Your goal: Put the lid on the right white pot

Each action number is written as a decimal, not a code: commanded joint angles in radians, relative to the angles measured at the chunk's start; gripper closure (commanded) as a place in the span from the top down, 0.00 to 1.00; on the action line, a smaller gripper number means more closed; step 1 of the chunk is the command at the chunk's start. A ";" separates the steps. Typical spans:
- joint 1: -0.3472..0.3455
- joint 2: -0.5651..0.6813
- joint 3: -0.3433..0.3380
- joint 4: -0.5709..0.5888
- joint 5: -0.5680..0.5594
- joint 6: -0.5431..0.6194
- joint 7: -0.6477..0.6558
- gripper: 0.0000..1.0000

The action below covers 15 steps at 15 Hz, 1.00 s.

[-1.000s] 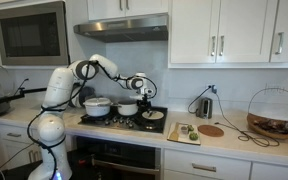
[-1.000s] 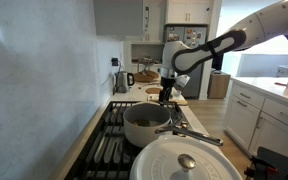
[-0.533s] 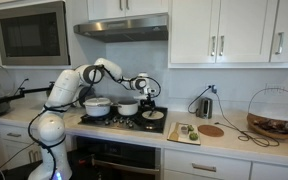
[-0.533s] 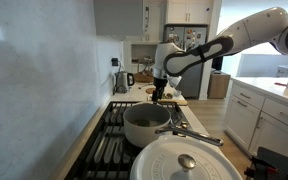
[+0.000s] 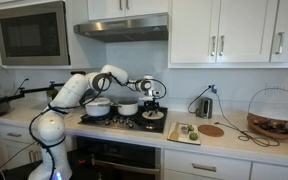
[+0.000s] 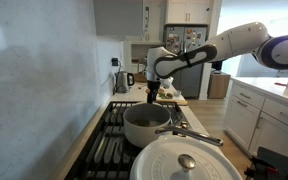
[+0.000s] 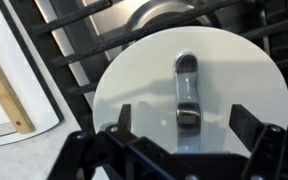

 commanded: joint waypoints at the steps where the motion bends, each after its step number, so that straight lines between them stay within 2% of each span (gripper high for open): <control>1: 0.016 0.119 -0.001 0.203 -0.009 -0.112 -0.039 1.00; 8: 0.043 0.263 -0.008 0.448 -0.009 -0.239 -0.052 1.00; 9: 0.046 0.275 -0.010 0.472 -0.010 -0.251 -0.052 0.75; 10: 0.048 0.286 -0.012 0.493 -0.011 -0.261 -0.054 0.74; 15: 0.047 0.317 -0.015 0.555 -0.021 -0.281 -0.060 0.35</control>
